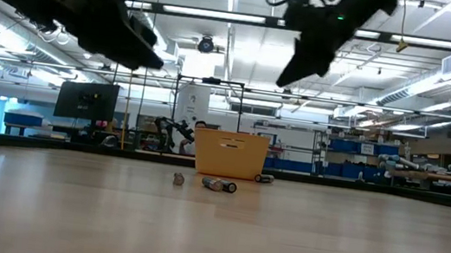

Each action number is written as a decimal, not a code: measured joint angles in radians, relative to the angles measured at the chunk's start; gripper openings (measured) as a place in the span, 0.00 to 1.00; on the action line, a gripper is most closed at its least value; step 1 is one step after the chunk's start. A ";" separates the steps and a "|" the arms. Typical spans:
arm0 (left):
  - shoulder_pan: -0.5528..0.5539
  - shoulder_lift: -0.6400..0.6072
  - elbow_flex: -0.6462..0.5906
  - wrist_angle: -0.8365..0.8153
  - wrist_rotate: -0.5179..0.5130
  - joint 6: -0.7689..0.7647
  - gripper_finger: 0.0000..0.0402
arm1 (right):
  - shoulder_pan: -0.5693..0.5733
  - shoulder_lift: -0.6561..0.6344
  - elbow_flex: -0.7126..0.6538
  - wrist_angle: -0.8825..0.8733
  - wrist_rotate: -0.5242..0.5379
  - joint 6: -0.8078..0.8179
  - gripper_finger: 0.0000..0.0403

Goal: Sort batteries
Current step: Put the small black battery into the orange bin

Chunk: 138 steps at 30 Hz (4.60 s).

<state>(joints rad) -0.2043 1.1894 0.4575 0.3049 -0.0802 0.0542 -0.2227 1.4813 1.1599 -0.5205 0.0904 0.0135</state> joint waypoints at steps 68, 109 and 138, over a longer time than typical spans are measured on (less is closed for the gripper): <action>0.111 0.801 0.853 -1.019 0.176 0.719 0.06 | 0.542 -0.194 -0.498 0.565 0.242 0.317 0.04; -0.444 0.138 0.627 -1.456 0.181 -0.683 0.05 | 0.540 -0.194 -0.497 0.452 0.242 0.193 0.03; -0.686 0.040 0.220 -1.118 0.172 -1.308 0.22 | 0.548 -0.194 -0.497 0.459 0.242 0.196 0.03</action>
<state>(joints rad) -0.8906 1.2297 0.6770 -0.8126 0.0919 -1.2536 0.3252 1.2870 0.6628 -0.0616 0.3321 0.2092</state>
